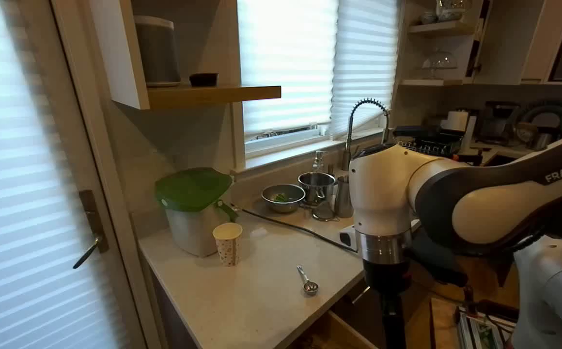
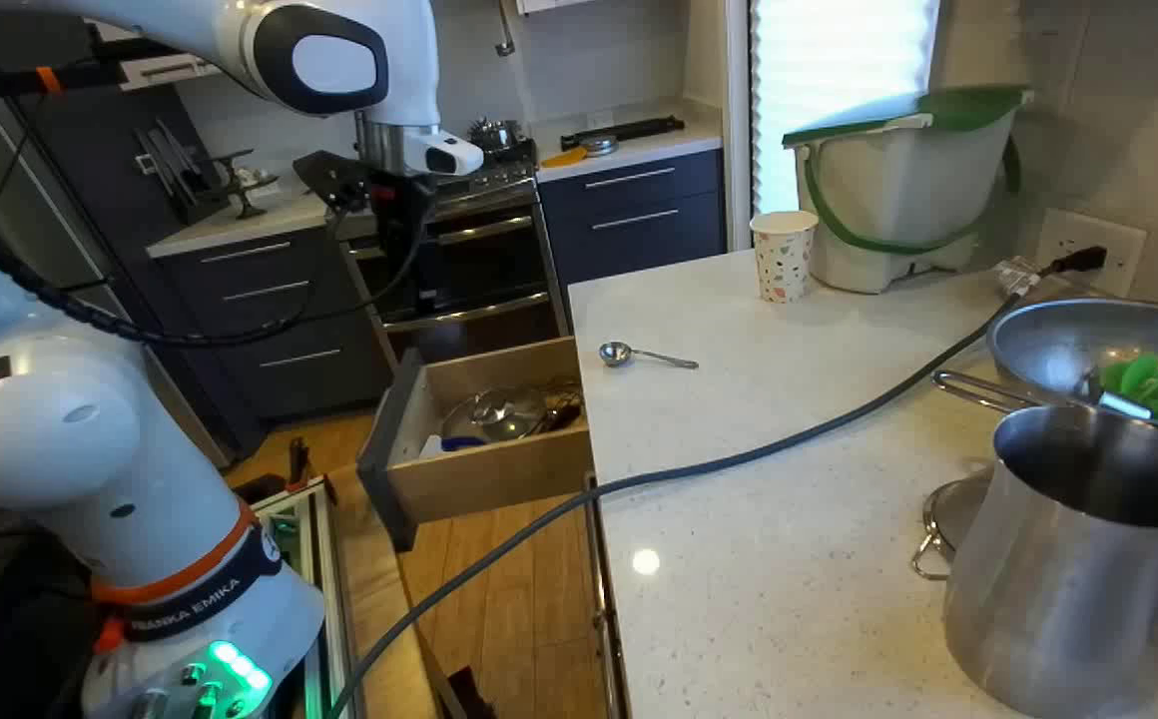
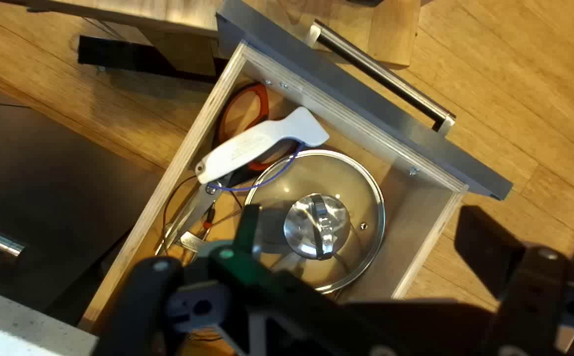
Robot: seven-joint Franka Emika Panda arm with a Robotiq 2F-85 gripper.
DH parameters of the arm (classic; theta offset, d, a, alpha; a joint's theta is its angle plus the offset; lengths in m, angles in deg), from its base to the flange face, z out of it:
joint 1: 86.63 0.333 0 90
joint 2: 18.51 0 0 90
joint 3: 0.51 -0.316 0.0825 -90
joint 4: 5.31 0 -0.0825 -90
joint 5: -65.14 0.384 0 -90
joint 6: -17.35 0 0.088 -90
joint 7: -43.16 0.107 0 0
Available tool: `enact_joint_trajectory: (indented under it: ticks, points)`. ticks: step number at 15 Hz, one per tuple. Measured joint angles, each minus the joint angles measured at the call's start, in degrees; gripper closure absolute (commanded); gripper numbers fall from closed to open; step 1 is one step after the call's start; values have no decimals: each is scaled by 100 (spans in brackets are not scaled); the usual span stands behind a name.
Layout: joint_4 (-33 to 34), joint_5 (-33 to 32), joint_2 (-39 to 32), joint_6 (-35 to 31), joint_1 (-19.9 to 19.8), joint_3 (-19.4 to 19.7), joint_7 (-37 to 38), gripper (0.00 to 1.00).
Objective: Move the spoon from the countertop to the drawer then close the drawer
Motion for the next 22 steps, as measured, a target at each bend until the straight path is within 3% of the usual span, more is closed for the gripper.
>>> enact_joint_trajectory:
  ticks: [6, 8, 14, 22]
  points:
    - [17, -86, -3, 0, -13, -3, -45, 0]
    - [50, -544, -44, -92, -179, -29, 20, 0]
    - [81, -1782, -626, -1443, -1032, 104, 115, 0]
    - [439, -2031, -1521, -2503, -1586, 378, 770, 0]
